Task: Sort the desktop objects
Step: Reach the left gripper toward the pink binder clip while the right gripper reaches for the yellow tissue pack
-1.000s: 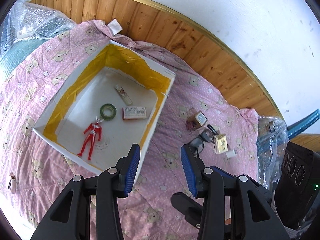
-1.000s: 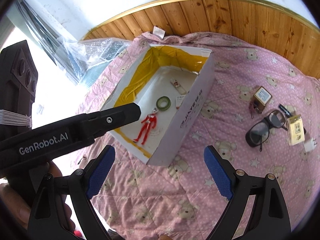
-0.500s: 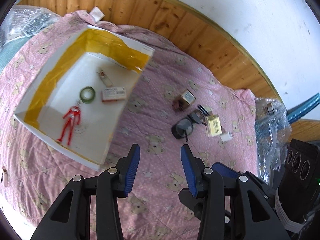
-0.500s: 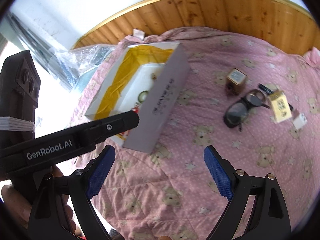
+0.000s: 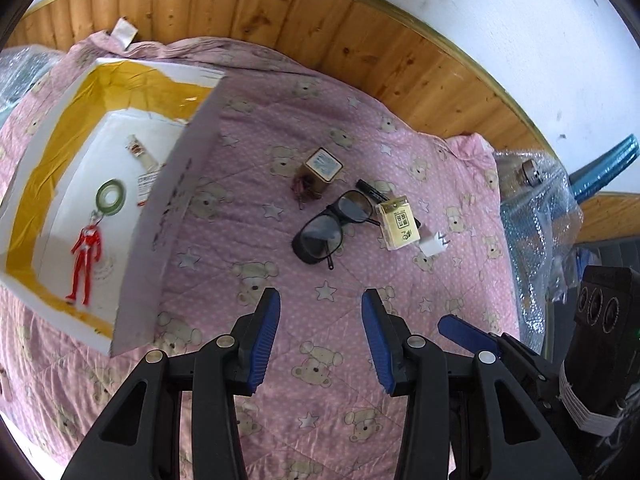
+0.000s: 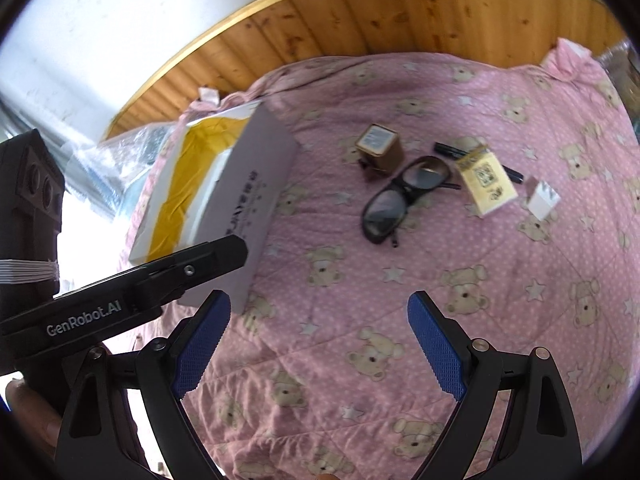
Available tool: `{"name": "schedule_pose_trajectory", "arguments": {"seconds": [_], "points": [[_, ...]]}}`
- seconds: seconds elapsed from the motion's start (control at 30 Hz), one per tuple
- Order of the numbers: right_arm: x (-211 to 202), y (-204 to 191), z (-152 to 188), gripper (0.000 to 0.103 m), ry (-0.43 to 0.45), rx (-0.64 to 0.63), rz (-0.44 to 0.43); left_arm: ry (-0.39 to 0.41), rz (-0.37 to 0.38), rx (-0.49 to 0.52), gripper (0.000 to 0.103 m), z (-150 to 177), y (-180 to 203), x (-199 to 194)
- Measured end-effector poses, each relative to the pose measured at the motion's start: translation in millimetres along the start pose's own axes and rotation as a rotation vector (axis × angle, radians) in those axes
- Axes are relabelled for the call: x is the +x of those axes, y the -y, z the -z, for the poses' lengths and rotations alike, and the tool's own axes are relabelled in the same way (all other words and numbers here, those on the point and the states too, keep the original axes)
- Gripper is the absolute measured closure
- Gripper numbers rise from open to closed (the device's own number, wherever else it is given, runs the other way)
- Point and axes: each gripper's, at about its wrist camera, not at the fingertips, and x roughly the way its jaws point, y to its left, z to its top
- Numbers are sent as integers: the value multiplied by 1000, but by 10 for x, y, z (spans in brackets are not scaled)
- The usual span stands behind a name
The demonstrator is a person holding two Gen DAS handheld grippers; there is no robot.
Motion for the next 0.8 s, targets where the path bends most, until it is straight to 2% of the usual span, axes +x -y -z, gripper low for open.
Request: {"name": "schedule_pose_trajectory", "arguments": {"seconds": [0.23, 0.47, 0.8], "points": [[97, 242, -55, 11, -10, 32, 17, -37, 3, 22, 59, -120, 137, 235], [233, 652, -173, 11, -19, 104, 54, -103, 3, 32, 59, -257, 215, 678], [443, 1161, -525, 11, -20, 176, 110, -161, -1, 4, 59, -557, 170, 1194]]}}
